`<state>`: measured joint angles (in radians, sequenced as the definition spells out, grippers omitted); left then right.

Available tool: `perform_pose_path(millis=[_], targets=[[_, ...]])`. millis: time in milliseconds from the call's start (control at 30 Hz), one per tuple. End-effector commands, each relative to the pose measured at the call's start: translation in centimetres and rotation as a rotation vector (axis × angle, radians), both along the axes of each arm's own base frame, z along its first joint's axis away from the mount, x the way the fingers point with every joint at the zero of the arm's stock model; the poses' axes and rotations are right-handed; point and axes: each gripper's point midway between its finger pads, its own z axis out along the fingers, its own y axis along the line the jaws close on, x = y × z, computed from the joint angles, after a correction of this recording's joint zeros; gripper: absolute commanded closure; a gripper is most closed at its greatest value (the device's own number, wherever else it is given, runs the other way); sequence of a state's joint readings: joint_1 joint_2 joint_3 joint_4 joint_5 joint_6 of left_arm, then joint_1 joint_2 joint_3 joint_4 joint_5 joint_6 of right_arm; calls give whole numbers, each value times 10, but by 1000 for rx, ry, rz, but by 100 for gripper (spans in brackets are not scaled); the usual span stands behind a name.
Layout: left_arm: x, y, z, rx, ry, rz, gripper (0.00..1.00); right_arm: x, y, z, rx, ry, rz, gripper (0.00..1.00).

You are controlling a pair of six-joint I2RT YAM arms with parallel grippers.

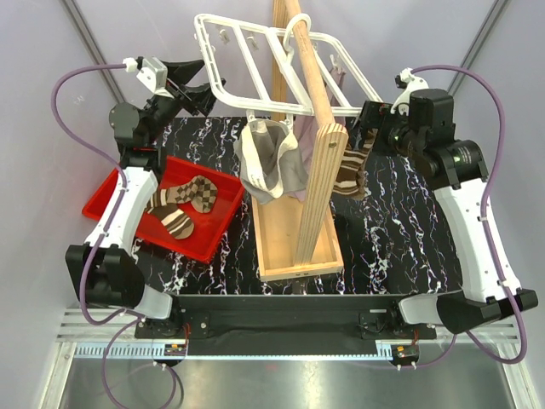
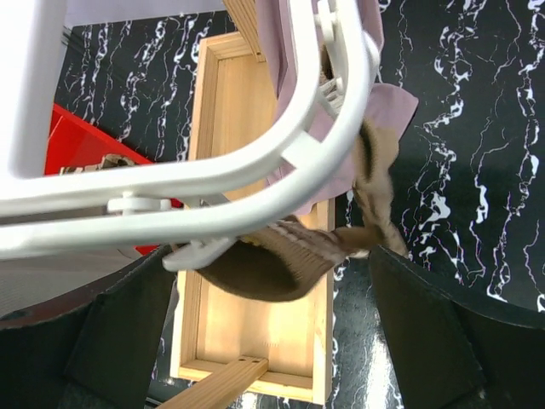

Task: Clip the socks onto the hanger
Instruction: Rotate the hanger.

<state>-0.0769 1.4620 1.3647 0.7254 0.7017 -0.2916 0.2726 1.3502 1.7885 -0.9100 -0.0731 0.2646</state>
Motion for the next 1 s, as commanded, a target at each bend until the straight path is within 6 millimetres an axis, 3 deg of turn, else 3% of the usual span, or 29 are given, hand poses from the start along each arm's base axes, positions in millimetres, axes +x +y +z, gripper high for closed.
perform_pose_path(millis=[0,67,133,300,433,567,800,867,900,967], targets=[[1,10,24,8,-77,93,29,-10,-2,20,7,-76,23,0],[6,17,11,-11,-42,168,28,-13,-3,20,9,-81,23,0],[-1,17,14,7,-91,235,24,-14,-1,21,14,-86,33,0],[20,11,17,47,-76,237,22,-17,3,16,22,-74,55,0],[25,2,30,72,-119,197,27,-20,1,15,19,-74,53,0],[42,-2,28,106,-90,186,33,-25,-1,19,19,-86,51,0],[67,-1,16,156,-68,206,54,-33,-2,26,22,-103,60,0],[67,-1,17,155,-66,199,69,-35,-3,26,21,-106,55,0],[67,-1,16,150,-58,196,82,-36,-4,26,21,-106,55,0],[65,0,17,143,-55,193,94,-38,-4,25,21,-105,55,0]])
